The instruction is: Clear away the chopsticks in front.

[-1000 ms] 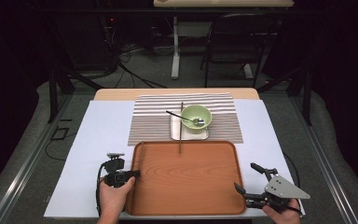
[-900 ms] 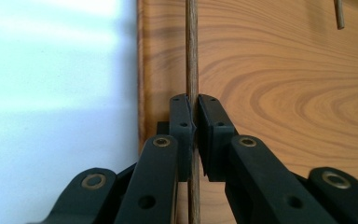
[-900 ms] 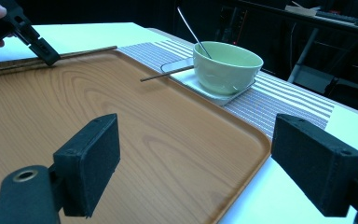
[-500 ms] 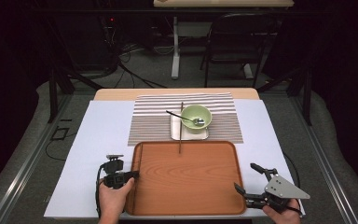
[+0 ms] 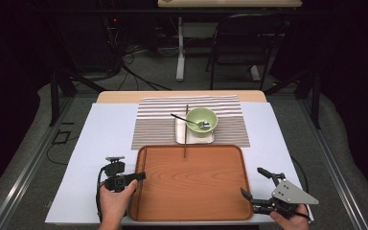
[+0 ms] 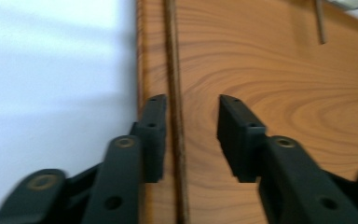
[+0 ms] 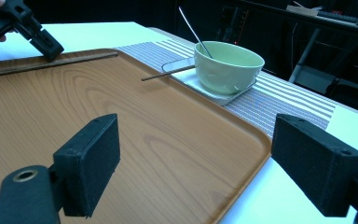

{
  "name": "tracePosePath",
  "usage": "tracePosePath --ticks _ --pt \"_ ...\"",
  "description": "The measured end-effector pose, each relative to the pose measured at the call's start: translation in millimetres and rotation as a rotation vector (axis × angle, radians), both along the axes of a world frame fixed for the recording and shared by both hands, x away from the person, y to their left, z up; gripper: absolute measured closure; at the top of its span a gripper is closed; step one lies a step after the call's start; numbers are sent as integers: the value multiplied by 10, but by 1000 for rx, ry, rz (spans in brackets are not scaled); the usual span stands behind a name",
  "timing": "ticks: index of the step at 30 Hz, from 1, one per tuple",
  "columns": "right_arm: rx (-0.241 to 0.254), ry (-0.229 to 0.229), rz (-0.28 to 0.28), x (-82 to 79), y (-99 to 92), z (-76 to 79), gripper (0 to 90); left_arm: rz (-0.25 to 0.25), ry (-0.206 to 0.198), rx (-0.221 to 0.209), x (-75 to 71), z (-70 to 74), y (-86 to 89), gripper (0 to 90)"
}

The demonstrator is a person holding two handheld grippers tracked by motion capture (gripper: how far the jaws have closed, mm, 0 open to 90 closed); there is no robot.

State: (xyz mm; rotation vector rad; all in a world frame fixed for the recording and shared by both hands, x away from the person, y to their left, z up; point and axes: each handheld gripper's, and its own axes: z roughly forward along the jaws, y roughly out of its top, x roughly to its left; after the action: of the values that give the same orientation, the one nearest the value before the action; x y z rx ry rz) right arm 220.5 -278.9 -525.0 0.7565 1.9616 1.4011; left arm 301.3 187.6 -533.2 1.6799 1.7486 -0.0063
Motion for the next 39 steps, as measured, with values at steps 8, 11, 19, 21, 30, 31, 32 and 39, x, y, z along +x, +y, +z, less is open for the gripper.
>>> tracePosePath --ticks 8,11,19,21,30,31,32,39 --pt "-1 0 1 -1 2 -1 153 -30 -115 23 78 77 -40 437" --pt "-2 1 2 1 2 -2 153 -51 -118 41 127 107 -62 423" --pt "-8 0 2 5 2 -4 153 -78 -127 93 289 183 -128 429" --pt "-9 1 2 6 2 -5 153 -79 -134 94 342 215 -138 426" --pt "-11 0 2 7 3 -6 153 -92 -147 93 538 310 -192 410" --pt "-10 0 1 8 3 -6 153 -91 -146 91 554 311 -200 409" --pt "-11 0 1 9 3 -7 153 -94 -146 97 580 314 -212 409" --pt "-12 0 0 10 2 -8 153 -121 -140 109 729 323 -305 406"
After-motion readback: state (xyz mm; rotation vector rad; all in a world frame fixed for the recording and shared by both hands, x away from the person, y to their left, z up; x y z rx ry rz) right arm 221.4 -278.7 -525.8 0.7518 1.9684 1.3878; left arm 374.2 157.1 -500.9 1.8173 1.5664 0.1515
